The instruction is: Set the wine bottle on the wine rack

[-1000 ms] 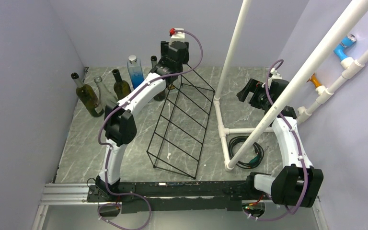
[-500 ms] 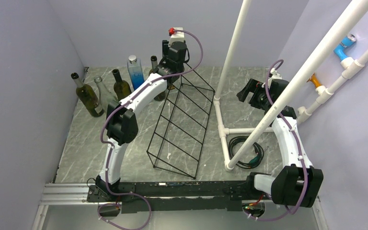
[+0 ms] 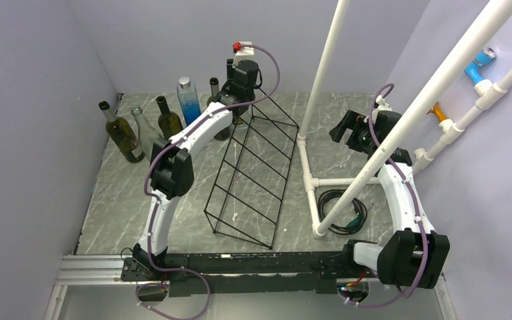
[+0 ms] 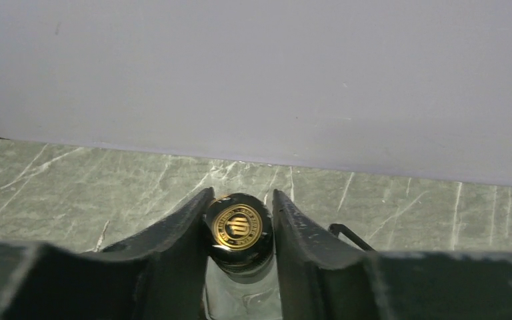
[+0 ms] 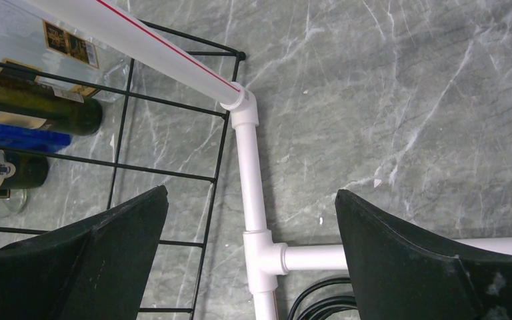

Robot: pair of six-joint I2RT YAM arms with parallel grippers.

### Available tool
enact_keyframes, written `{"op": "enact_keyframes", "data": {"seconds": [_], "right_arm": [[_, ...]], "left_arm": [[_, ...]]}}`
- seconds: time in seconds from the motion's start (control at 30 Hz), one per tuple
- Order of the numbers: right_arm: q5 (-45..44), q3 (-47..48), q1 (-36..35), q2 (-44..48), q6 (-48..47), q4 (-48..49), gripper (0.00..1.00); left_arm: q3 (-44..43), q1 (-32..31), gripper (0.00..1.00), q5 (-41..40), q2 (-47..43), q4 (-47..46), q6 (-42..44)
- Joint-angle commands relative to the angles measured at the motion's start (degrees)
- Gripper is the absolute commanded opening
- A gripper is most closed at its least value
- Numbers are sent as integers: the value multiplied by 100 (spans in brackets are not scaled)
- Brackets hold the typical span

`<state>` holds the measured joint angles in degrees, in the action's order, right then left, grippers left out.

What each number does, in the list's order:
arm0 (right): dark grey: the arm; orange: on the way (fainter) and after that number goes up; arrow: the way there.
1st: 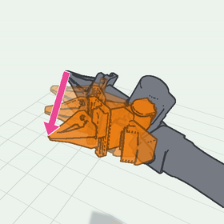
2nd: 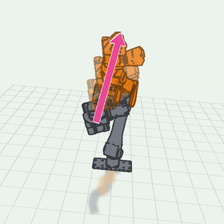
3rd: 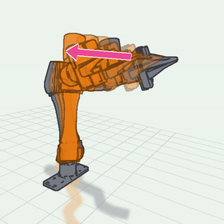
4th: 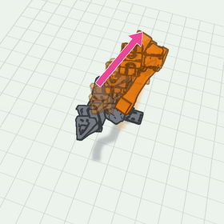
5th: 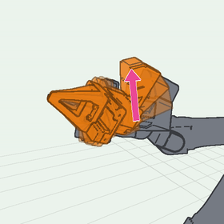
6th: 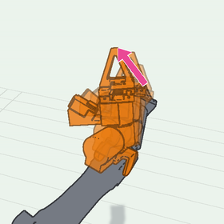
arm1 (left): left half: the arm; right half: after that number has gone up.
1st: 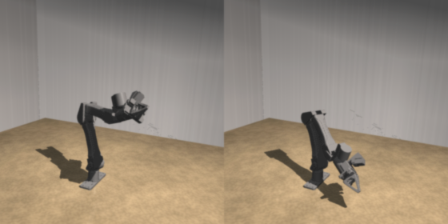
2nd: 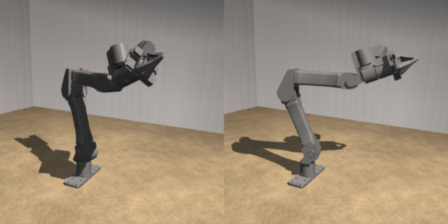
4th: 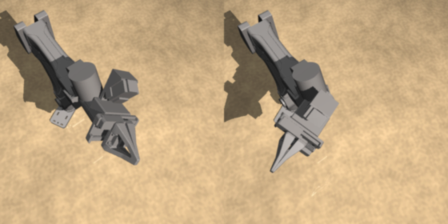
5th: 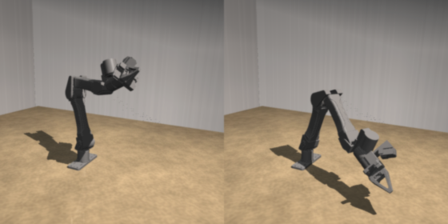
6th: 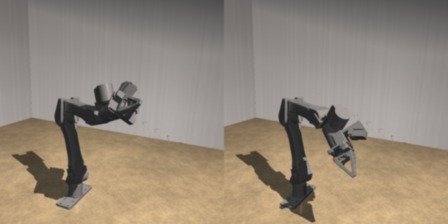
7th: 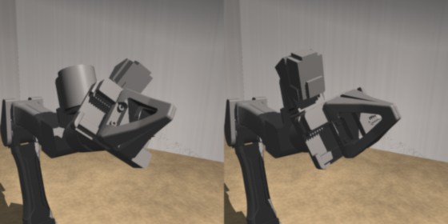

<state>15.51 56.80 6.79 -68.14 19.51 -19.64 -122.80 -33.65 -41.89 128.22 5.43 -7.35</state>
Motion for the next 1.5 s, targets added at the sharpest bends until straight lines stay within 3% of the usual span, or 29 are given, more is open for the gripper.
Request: {"op": "enact_keyframes", "data": {"seconds": [0.0, 0.17, 0.37, 0.63, 0.87, 1.47], "right_arm": [[-48, -2, 33, 156, 17, 241, 100], [-57, -2, 34, 147, 18, 246, 100], [-39, -8, 33, 153, 27, 242, 100], [-4, -17, 33, 151, 36, 257, 100], [35, -37, 33, 133, 52, 276, 100], [71, -64, 33, 90, 64, 304, 100]], "left_arm": [[-82, 7, 35, 25, -73, -78, -108], [-73, 9, 28, 122, -167, -111, -66], [-345, 11, 8, 269, -313, -241, 128], [-722, -66, 2, 504, -525, -1023, 1035], [-929, -239, 0, 188, -797, -1796, 1789], [-1227, -535, 0, 509, -1865, -2361, 1761]]}}
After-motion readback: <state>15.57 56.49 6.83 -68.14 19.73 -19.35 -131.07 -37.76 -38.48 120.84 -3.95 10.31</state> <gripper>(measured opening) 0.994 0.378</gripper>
